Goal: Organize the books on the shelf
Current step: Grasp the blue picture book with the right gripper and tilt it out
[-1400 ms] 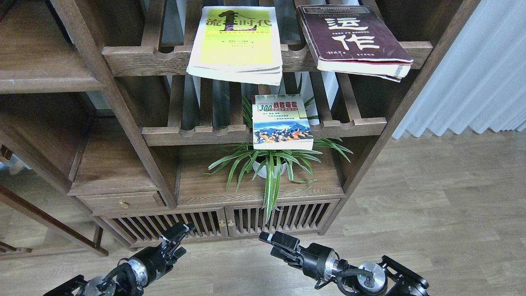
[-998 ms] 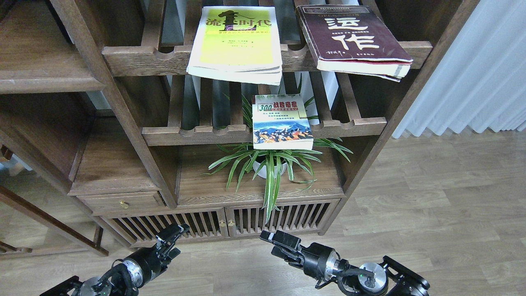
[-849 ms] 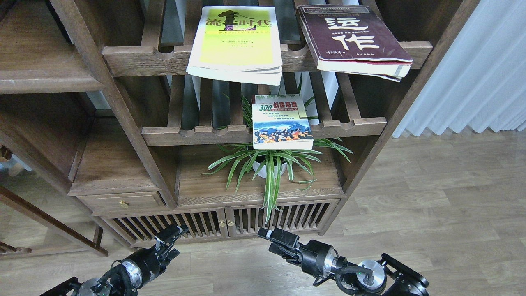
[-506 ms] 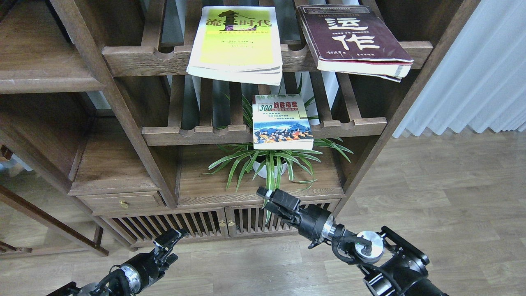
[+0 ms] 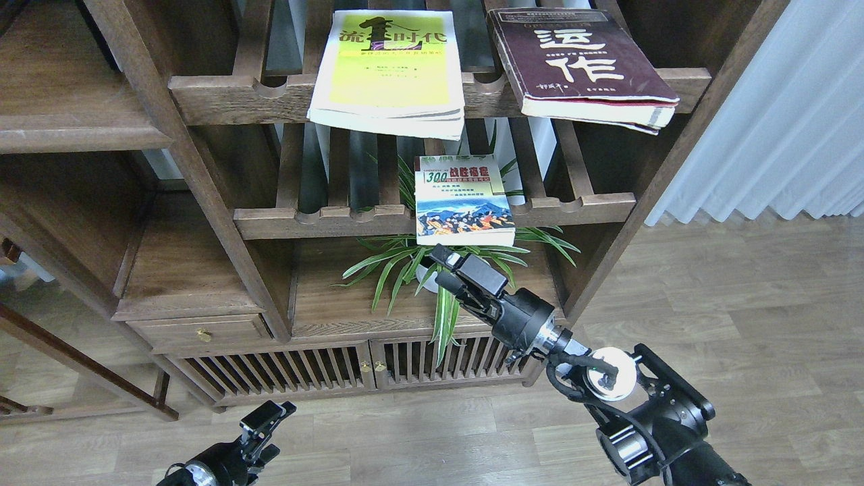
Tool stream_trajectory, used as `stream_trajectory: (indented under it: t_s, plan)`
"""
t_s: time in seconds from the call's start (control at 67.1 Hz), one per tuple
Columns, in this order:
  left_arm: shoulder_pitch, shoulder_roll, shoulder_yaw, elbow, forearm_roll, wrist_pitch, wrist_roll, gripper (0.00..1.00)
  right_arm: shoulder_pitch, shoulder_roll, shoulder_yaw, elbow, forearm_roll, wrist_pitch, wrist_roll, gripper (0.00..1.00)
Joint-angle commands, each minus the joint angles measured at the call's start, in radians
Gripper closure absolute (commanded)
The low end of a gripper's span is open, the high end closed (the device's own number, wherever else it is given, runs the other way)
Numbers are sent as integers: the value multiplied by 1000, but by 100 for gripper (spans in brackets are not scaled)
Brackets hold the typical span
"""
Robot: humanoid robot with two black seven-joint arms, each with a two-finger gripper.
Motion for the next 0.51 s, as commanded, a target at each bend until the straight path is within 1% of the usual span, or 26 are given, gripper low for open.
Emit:
stream_trajectory:
  t_s: [0.0,0.149,0.283,0.343,0.432,0.492]
  plan:
    - [0,0,0,0,-1,0,0,0,16,0,9,-15,-2,-35,5,0]
    - [0,0,-1,1,-1,0,0,0,33,0,9,-26,-6,-75,5,0]
    - [-1,-1,-1,0,-2,0,0,0,74,0,10,-72,-6,-113,7,1]
    - [-1,-1,-1,0,-2,0,0,0,93,0,12,-93,-7,-118,19,1]
    - [-1,-1,-3,0,-2,0,0,0,129,0,15,-134,-7,-132,51,1]
    - [-1,-1,-3,0,-2,0,0,0,139,0,16,-147,-7,-147,55,1]
